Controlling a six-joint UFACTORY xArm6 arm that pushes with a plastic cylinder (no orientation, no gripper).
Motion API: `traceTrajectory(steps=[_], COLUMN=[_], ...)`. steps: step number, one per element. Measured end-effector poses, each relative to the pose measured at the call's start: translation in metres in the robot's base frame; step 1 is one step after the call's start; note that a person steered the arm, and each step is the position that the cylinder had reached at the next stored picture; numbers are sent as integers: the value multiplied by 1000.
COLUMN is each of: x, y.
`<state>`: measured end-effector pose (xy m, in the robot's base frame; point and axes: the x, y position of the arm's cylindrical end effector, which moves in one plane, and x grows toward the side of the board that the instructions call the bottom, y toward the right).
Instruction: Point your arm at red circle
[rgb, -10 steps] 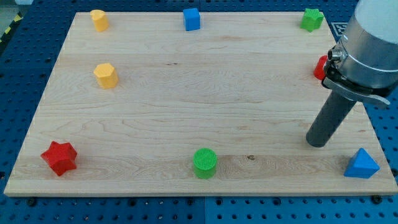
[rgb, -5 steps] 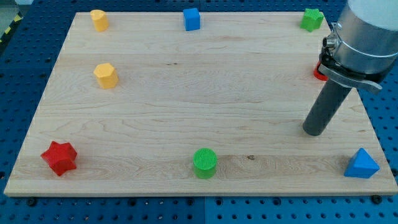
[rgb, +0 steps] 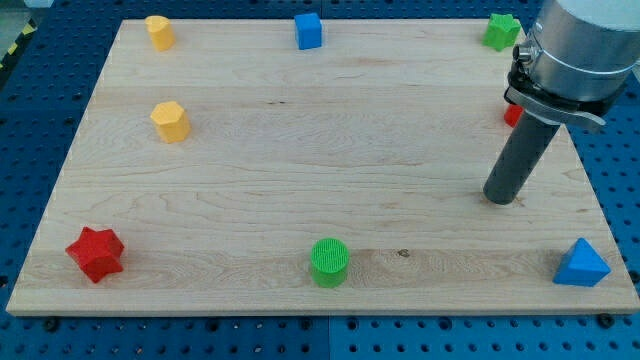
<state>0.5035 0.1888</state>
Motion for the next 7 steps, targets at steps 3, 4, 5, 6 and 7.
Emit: traceTrajectory(steps=[3, 4, 5, 6, 7], x=[-11, -13, -14, -22, -32], y=[0, 0, 0, 0, 37])
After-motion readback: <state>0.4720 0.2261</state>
